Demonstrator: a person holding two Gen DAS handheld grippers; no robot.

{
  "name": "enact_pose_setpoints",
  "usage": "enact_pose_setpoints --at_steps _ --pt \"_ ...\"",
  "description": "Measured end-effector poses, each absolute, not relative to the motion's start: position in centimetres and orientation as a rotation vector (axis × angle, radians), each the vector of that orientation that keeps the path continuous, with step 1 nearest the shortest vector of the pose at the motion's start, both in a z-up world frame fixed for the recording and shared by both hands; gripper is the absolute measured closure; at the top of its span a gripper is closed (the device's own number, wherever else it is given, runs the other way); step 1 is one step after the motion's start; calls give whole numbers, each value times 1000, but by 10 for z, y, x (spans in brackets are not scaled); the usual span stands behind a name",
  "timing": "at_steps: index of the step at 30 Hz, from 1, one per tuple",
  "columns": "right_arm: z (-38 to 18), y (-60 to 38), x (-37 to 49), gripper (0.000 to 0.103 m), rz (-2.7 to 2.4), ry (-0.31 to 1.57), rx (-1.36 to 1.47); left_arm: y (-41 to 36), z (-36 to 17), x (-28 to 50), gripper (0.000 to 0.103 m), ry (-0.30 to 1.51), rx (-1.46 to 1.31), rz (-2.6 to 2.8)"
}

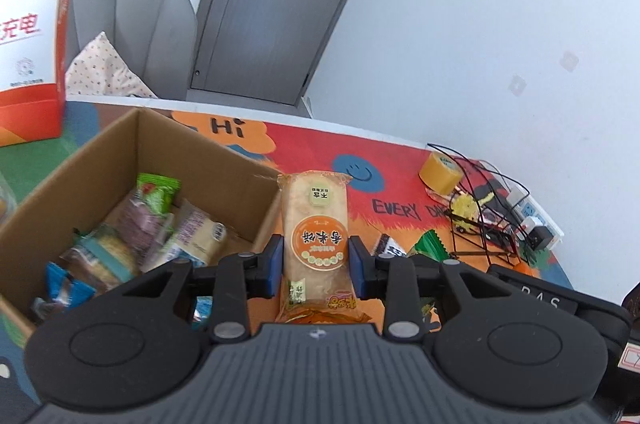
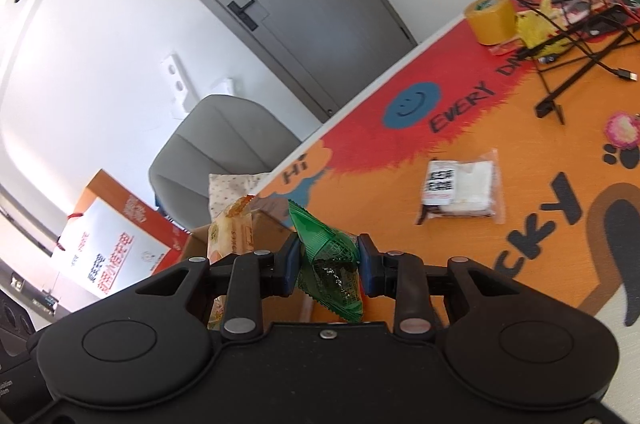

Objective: Organize snacks
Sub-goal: 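Carry the cake pack and green triangular pack into the box and open both tools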

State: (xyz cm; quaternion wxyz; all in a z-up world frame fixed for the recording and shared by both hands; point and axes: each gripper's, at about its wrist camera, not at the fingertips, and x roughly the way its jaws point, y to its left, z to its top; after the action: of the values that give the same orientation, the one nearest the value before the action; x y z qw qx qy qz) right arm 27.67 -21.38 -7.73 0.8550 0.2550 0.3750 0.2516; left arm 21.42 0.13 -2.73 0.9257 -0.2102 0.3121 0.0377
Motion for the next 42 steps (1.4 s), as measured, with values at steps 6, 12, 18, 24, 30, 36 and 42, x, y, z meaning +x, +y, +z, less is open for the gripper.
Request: enact_pose_setpoints --at_steps 6,12,18,24,30,36,42 --pt "-70 -197 270 72 567 781 524 19 -22 203 71 625 -437 105" --pt "-64 -180 266 72 599 777 509 37 -19 192 70 612 -449 133" --pt "-60 -158 260 72 640 784 486 58 -19 179 70 601 -469 174" --pt "-60 -134 256 72 681 800 469 80 -21 169 70 598 -483 227" --pt "-62 -112 253 72 713 825 445 94 -28 165 67 626 -484 266" --pt "-65 -97 250 72 732 847 420 109 -31 158 55 643 -521 308" --pt "-69 -86 246 71 750 884 403 116 -27 153 47 631 -537 314"
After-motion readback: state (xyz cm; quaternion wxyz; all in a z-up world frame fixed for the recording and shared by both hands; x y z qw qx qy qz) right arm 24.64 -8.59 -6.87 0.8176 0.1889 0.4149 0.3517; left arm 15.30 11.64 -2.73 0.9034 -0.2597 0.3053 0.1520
